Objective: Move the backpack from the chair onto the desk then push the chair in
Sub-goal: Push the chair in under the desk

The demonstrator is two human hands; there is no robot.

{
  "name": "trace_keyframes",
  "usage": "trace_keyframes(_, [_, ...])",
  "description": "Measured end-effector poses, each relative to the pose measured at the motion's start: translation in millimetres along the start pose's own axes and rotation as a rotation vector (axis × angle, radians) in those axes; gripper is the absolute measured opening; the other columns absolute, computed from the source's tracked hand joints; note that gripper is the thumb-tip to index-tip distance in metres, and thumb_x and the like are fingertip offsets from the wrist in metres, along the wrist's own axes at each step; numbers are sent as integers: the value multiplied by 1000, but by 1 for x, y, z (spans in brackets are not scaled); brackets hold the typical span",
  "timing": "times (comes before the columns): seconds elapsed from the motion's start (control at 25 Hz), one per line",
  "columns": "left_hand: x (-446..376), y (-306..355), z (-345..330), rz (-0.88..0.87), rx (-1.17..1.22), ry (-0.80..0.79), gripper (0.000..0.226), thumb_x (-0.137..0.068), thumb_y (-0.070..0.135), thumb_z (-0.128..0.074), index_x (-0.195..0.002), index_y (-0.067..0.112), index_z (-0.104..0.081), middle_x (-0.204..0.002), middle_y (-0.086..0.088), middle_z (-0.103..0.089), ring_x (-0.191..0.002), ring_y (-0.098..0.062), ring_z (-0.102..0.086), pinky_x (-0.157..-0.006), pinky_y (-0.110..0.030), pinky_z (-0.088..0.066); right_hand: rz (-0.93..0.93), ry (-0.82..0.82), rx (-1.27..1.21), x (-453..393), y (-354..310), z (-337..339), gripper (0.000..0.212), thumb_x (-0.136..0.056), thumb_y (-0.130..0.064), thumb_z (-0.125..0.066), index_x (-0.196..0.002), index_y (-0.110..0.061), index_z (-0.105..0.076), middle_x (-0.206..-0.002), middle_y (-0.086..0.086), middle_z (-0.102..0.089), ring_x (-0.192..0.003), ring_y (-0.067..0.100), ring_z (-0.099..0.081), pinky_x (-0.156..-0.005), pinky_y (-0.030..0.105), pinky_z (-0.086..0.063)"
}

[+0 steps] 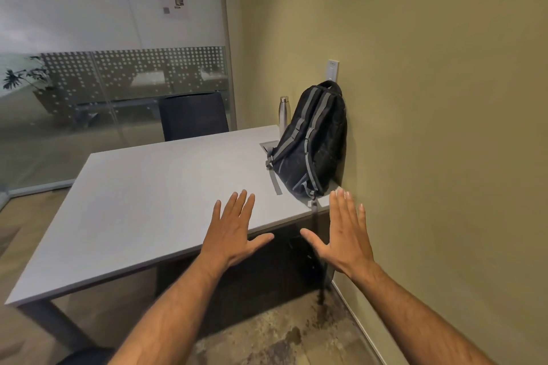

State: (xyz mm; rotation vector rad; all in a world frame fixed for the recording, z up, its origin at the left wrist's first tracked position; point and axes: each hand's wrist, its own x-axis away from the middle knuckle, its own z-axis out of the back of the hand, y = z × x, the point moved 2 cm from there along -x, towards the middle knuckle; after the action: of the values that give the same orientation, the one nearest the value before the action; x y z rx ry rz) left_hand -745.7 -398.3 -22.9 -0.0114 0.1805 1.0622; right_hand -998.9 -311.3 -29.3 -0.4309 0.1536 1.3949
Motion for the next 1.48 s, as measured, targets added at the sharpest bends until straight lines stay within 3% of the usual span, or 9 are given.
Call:
trace_keyframes(0.4, [154, -25, 25, 48, -34, -6, 115, -74, 97, -8, -163, 25, 3, -173, -2, 9, -159, -23, 10, -128, -55, 5, 59, -46, -56, 118, -80, 29, 112, -84, -88, -23, -161, -12, 3, -171, 10, 5, -154, 22, 14, -126, 54, 3])
trace_keyframes(0.72, [302, -83, 33, 91, -58, -32, 115, -76, 96, -9, -164, 22, 1, -173, -2, 5, -159, -21, 7, -128, -52, 4, 127, -90, -135, 219, -183, 31, 111, -83, -91, -17, -161, -14, -1, -171, 9, 2, -156, 24, 9, -125, 51, 8])
trace_keyframes(1.04, [420, -198, 73, 187, -55, -37, 122, -69, 97, -5, -164, 22, -3, -173, -2, 1, -160, -22, 3, -129, -52, 1, 207, -149, -175, 295, -336, 20, 114, -80, -92, -7, -161, -12, 0, -171, 10, 2, -156, 24, 11, -126, 53, 3])
trace_keyframes(1.2, [468, -266, 85, 171, -63, -66, 115, -76, 96, -16, -164, 24, 0, -173, -1, 2, -159, -21, 3, -129, -52, 1, 225, -151, -229, 333, -427, 14, 115, -79, -92, -8, -161, -12, 1, -171, 8, 3, -156, 21, 13, -126, 53, 4])
trace_keyframes(1.32, [510, -321, 96, 149, -42, -79, 118, -72, 98, -13, -164, 25, -1, -173, 0, 1, -159, -21, 3, -128, -53, 1, 201, -155, -285, 360, -502, 11, 115, -78, -94, -8, -161, -15, 3, -171, 4, 6, -156, 18, 15, -127, 52, 4])
trace_keyframes(1.48, [572, -382, 111, 167, -22, -140, 117, -72, 97, -16, -164, 25, -2, -174, 1, -1, -159, -19, 1, -129, -52, -1, 208, -247, -350, 405, -594, 17, 115, -78, -95, -13, -161, -18, 4, -171, 2, 7, -155, 15, 16, -126, 48, 9])
